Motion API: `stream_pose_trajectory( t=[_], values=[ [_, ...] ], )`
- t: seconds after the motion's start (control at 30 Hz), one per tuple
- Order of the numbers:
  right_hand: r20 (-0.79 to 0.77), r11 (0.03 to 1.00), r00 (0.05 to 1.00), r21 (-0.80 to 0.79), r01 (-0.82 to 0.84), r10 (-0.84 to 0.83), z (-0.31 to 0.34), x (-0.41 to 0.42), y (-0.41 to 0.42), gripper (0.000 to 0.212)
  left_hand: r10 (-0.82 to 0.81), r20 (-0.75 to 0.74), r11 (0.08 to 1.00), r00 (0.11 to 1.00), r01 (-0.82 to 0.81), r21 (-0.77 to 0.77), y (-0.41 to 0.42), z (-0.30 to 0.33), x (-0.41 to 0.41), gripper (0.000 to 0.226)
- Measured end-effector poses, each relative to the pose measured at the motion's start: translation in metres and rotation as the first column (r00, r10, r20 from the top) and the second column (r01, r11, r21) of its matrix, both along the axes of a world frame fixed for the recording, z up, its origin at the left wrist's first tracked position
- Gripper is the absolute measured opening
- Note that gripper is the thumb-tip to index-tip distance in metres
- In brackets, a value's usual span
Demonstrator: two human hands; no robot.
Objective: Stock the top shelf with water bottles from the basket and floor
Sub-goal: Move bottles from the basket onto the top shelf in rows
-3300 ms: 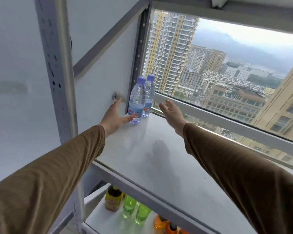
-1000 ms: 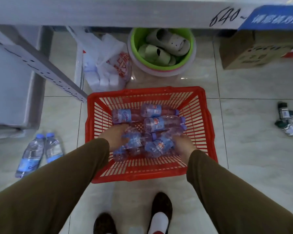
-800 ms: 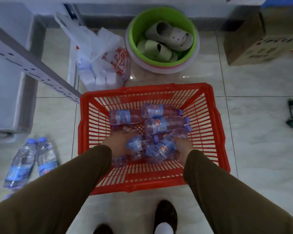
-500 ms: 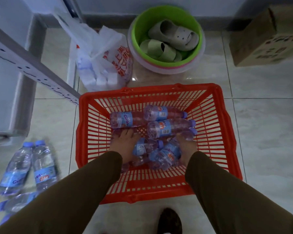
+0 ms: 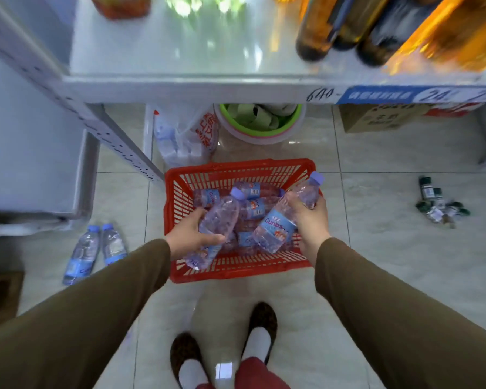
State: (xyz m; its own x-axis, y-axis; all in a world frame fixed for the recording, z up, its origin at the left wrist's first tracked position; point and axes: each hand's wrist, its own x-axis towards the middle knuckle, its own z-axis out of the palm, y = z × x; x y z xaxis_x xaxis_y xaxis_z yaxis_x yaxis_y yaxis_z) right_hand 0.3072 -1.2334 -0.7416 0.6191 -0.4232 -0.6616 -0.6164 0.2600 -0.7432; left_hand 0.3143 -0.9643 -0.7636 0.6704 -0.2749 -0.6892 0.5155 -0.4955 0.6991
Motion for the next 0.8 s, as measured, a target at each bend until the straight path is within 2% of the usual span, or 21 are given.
stream_pose_trajectory(
  t=[0.1,0.17,0.33,0.5,0.67,0.8],
  values=[
    [0.091,0.998,0.995,-0.039,-0.039,0.042,0.101,-0.002,0.003,0.042,0.140,-0.049,0.976,0.989,-0.146,-0.164,0.001,0.097,-0.005,0.049],
    [0.169,0.994,0.981,-0.078,-0.080,0.092,0.171,-0.002,0.005,0.046,0.192,-0.066,0.949,0.979,-0.203,-0.243,0.000,0.163,-0.006,0.042],
    [0.327,0.957,0.907,-0.204,-0.206,0.265,0.345,0.001,0.003,0.045,0.226,0.046,0.904,0.973,-0.192,-0.382,-0.005,0.326,-0.006,0.041],
    [0.466,0.913,0.795,-0.312,-0.263,0.388,0.504,0.004,0.000,0.051,0.310,0.218,0.868,0.925,-0.182,-0.461,-0.015,0.468,-0.002,0.070],
    [0.568,0.868,0.661,-0.390,-0.308,0.490,0.612,0.021,-0.018,0.064,0.359,0.368,0.834,0.858,-0.118,-0.539,-0.037,0.581,0.007,0.064],
    [0.651,0.832,0.519,-0.420,-0.362,0.554,0.669,0.041,-0.040,0.059,0.422,0.465,0.831,0.778,-0.128,-0.542,-0.060,0.641,0.015,0.067]
  ],
)
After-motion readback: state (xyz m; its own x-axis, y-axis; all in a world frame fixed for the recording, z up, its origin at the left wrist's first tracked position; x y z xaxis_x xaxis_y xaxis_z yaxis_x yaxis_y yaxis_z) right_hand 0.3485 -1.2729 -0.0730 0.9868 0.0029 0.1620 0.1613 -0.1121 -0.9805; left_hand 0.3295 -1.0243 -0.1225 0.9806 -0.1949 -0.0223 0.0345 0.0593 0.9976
